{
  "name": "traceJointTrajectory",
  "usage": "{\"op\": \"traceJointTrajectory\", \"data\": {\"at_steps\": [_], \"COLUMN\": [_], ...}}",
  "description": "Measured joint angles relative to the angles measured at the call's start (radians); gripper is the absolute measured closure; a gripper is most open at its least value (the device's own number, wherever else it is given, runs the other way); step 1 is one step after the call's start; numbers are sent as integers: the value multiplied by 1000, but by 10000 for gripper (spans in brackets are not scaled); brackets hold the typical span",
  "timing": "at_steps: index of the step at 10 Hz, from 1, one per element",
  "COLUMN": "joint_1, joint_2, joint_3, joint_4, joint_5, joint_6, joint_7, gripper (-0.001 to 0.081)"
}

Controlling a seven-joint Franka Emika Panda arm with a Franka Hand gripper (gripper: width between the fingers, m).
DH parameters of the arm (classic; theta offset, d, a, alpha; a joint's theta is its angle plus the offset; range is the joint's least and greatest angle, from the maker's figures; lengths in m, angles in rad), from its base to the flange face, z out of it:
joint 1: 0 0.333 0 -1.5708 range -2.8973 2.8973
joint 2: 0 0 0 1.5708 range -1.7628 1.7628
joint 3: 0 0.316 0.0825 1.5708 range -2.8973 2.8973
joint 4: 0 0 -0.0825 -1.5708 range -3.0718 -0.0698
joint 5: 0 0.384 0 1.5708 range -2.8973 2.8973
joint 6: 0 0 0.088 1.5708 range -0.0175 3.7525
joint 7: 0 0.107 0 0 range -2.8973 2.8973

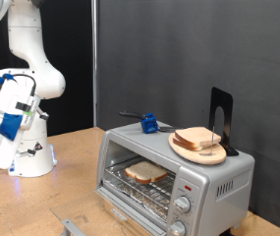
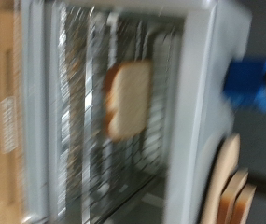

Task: Make a piece of toast with the oven

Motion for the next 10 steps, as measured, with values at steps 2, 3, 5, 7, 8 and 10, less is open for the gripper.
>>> {"op": "traceJointTrajectory", "data": {"at_steps": [2,3,5,7,8,10], "joint_1": [14,21,29,27,27,28], "joint_2": [54,96,184,263,296,357], "joint_3": [37,53,74,78,78,84], "joint_4": [3,11,27,52,63,80], "joint_5": [-16,-52,-75,-71,-70,-70], "joint_6": [134,184,265,294,307,349], "joint_7": [78,79,33,-48,-65,-76], "gripper": [-2,-2,-2,-2,-2,-2]}}
